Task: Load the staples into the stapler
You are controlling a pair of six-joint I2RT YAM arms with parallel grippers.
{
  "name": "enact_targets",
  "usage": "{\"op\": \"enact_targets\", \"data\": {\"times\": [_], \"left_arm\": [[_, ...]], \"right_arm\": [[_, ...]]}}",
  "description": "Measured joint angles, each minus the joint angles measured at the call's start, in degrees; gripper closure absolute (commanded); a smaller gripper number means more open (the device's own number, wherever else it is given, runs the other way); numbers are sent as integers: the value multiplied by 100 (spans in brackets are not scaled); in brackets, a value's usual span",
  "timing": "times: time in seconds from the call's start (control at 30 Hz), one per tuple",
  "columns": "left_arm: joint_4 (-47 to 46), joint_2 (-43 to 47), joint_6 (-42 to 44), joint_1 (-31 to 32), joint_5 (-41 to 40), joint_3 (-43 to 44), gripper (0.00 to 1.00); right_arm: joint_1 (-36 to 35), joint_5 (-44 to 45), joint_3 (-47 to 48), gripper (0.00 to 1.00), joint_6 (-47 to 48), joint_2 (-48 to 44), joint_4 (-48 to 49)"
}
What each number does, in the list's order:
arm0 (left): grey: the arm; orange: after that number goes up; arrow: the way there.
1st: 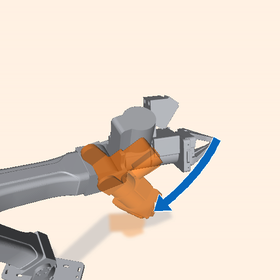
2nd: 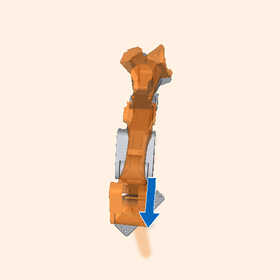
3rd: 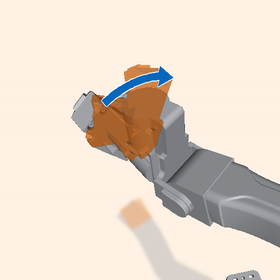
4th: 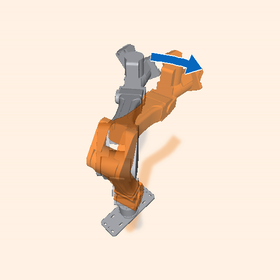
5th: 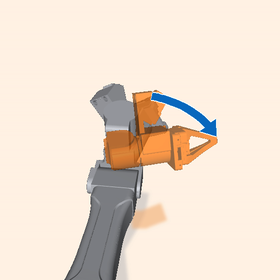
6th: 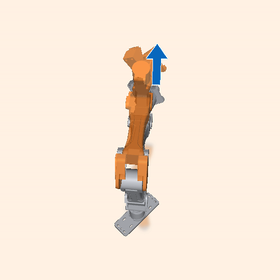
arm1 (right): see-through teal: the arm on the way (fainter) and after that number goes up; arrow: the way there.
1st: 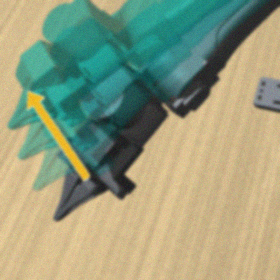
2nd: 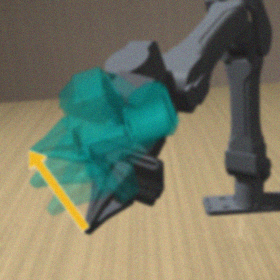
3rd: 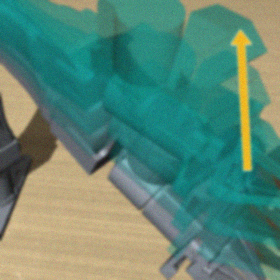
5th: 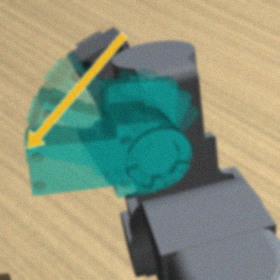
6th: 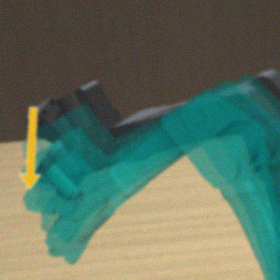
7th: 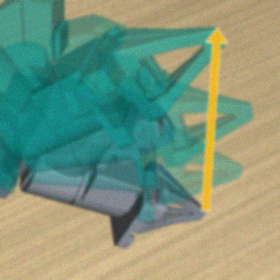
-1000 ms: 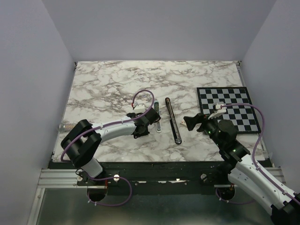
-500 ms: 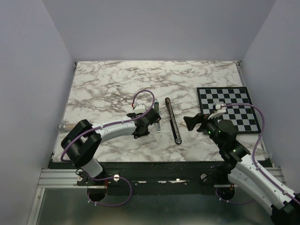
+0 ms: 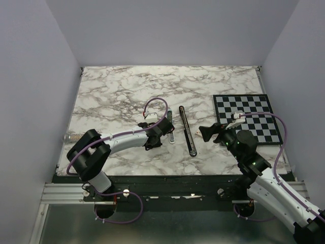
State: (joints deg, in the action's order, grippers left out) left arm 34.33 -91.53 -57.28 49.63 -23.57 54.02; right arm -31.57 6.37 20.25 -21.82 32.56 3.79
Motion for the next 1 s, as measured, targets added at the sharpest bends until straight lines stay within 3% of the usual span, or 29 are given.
{"op": "enact_targets", "data": {"times": [1.0], "left_arm": [[-22,-129,-46,11,-44,48,71]], "right_arm": [[-31,-2,0,0,44,-28,0]]}}
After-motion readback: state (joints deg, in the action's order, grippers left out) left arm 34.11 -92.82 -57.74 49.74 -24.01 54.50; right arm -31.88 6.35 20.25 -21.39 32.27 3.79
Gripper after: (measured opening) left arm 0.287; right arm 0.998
